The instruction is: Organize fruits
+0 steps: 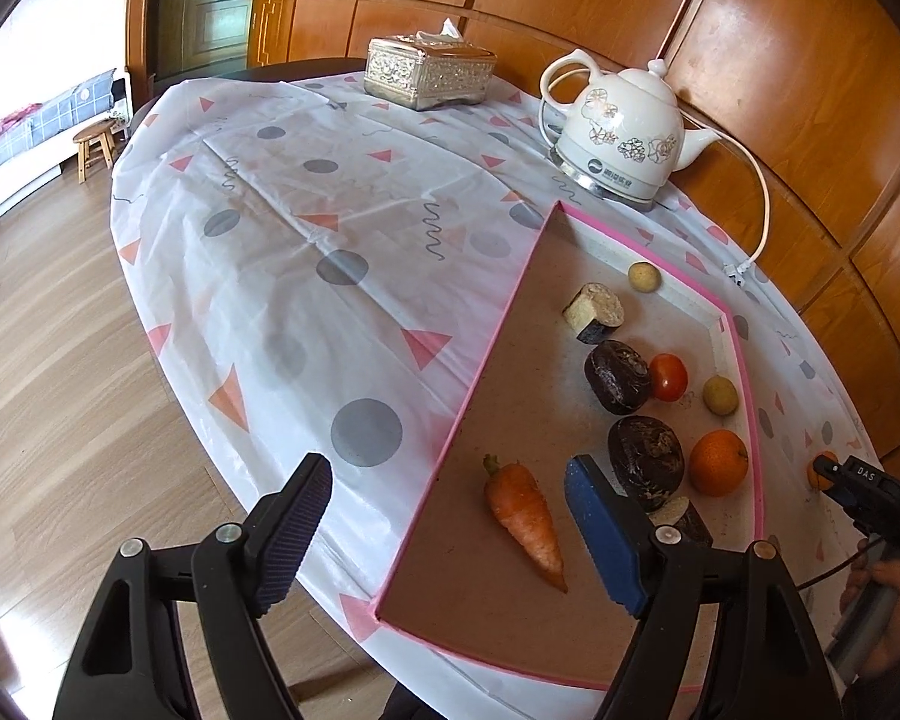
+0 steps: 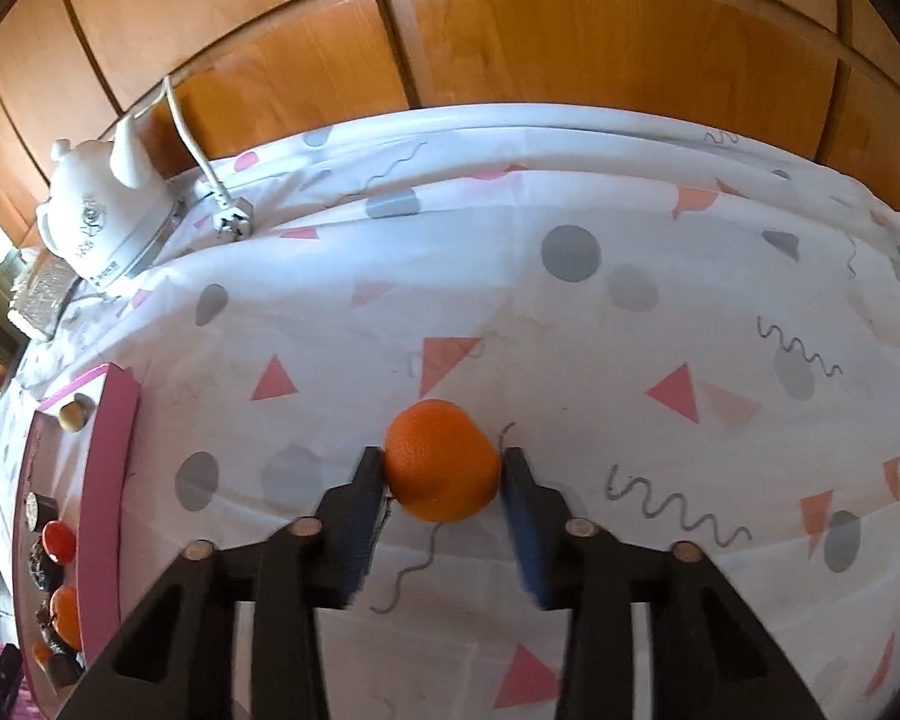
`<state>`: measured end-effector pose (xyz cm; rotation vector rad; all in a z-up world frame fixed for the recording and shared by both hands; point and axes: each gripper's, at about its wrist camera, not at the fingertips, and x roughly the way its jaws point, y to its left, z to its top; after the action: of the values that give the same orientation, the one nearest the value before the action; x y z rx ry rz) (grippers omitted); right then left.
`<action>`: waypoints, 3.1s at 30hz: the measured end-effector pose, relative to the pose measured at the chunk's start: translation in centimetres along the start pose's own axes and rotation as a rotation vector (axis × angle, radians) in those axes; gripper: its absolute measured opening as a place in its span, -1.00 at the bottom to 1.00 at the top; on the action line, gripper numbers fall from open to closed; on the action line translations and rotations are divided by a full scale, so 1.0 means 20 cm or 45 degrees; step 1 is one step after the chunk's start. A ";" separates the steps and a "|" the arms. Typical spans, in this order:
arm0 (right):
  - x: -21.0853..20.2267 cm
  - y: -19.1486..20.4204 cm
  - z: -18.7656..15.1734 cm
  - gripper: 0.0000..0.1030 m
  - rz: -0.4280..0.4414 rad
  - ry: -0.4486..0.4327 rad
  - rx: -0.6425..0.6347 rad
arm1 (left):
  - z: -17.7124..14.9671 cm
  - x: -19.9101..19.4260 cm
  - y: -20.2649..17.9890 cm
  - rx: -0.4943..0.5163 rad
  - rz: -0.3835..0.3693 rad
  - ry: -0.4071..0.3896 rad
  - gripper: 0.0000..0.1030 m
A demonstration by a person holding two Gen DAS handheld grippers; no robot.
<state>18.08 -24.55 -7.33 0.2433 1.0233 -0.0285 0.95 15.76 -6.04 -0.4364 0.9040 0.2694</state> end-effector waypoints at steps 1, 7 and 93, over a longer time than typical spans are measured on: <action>0.00 0.01 0.00 -0.27 -0.009 -0.003 -0.021 | 0.00 0.00 0.00 0.000 0.000 0.001 0.56; -0.05 0.02 -0.03 -0.28 0.012 -0.026 -0.063 | 0.00 0.00 -0.01 0.011 -0.002 0.005 0.56; -0.58 0.68 -0.67 0.17 0.116 -0.279 -0.466 | -0.06 -0.42 -0.31 0.312 -0.108 -0.309 0.99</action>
<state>2.58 -9.56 -1.64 -0.0473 0.7815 0.2098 -2.40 9.48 1.71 -0.2085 0.6686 0.1275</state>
